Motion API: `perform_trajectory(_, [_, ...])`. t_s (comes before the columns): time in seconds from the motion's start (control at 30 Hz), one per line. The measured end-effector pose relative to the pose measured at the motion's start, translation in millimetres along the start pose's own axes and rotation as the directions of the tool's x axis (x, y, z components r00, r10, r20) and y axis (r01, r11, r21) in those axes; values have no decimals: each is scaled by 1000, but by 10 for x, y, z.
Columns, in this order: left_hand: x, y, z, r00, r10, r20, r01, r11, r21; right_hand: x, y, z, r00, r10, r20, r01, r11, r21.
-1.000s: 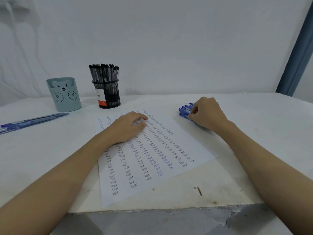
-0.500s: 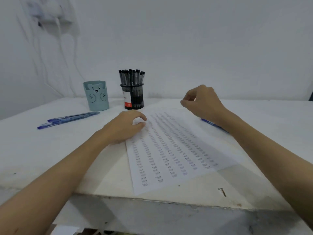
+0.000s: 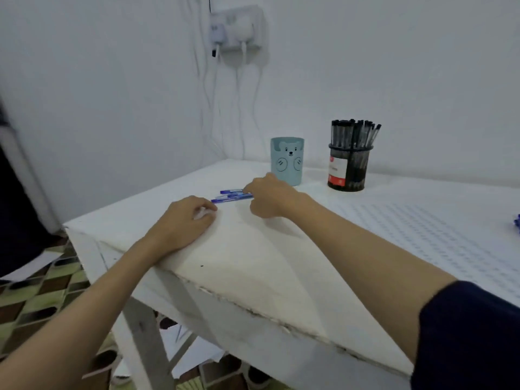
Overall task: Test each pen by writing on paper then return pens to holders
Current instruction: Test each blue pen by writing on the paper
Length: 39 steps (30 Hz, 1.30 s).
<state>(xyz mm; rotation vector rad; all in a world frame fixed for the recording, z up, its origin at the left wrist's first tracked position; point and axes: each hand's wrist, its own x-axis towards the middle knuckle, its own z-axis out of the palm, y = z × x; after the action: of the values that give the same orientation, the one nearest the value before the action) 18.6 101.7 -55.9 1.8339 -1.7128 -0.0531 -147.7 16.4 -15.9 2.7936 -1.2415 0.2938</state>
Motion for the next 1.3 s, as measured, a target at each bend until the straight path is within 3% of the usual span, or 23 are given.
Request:
perform_trajectory(0.17, [52, -13, 19, 999, -41, -15, 40, 999, -25, 288, -129, 234, 994, -34, -106, 29, 998, -47])
perform_trajectory(0.43, [58, -64, 8, 999, -43, 5, 43, 999, -8, 291, -158, 253, 981, 33, -190, -25, 999, 47])
perform_trajectory(0.5, [59, -80, 10, 999, -37, 6, 37, 999, -3, 259, -134, 172, 981, 73, -180, -52, 992, 118])
perform_trajectory(0.57, [52, -89, 18, 1000, -22, 8, 21, 1000, 3, 219, -60, 36, 970, 150, -191, -87, 949, 303])
perform_trajectory(0.63, [32, -93, 23, 1000, 11, -5, -11, 1000, 7, 150, 40, -127, 945, 276, -179, -136, 824, 550])
perform_trajectory(0.73, [-19, -25, 13, 993, 105, -44, -103, 994, 45, -124, 237, -419, 914, 405, -29, -197, 504, 841])
perform_trajectory(0.83, [-92, 180, 55, 980, 184, -73, -184, 983, 9, -486, 471, -589, 907, 401, 131, -237, 228, 944])
perform_trajectory(0.93, [-155, 533, 181, 969, 243, -47, -247, 964, -96, -871, 724, -677, 863, 479, 159, -106, -135, 985])
perform_trajectory(1.0, [-195, 848, 303, 956, 293, 15, -288, 946, -146, -1154, 914, -744, 833, 530, 161, 2, -293, 956])
perform_trajectory(1.13, [-223, 1433, 545, 905, 409, 121, -379, 901, -212, -1677, 1247, -898, 782, 607, 142, 162, -418, 894])
perform_trajectory(1.3, [-145, 1994, 856, 860, 447, 246, -393, 888, -237, -2153, 1575, -922, 708, 700, 96, 148, -280, 949])
